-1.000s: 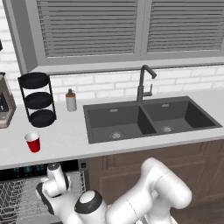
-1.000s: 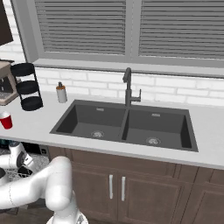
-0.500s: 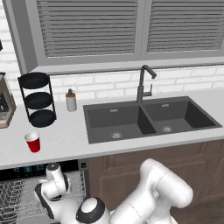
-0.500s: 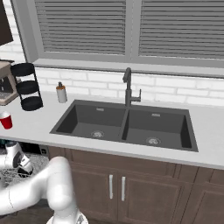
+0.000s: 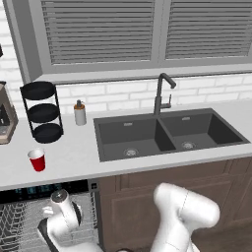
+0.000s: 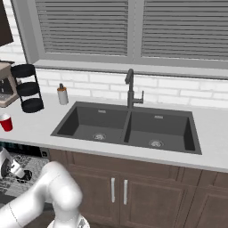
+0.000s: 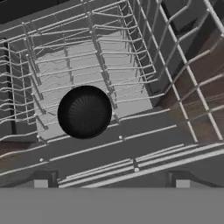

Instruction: Pick up the cup and bowl from the counter, place them in the dishwasher, and close the dishwasher door.

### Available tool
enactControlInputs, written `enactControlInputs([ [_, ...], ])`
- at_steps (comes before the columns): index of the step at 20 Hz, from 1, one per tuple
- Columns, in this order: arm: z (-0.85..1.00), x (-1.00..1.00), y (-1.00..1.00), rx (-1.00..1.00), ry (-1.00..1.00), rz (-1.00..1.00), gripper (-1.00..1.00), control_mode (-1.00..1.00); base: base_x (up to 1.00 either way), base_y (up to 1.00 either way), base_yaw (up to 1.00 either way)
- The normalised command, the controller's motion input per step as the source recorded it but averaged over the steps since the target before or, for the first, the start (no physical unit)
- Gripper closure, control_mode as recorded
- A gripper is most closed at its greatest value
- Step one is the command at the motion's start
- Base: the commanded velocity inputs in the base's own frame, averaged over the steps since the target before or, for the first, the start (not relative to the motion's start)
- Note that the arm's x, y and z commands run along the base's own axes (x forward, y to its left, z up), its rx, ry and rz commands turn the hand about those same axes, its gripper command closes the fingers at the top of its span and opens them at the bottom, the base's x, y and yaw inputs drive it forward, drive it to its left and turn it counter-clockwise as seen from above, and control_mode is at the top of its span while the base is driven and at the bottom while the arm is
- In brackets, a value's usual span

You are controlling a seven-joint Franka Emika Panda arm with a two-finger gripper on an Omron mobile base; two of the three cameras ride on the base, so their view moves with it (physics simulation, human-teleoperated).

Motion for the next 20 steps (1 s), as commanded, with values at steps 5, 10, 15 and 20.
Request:
enactControlInputs([
  [5,1.0,-0.49,-0.18,0.0,-0.03,0.02,-1.0,-1.0,0.0,0.0,0.0],
  [10,1.0,-0.21,-0.02,0.0,-0.03,0.02,-1.0,-1.0,0.0,0.0,0.0],
  [15,1.0,-0.06,-0.22,0.0,-0.02,0.0,-1.0,-1.0,0.0,0.0,0.0],
  [20,1.0,0.0,-0.38,0.03,-0.01,-0.02,-1.0,-1.0,0.0,0.0,0.0],
])
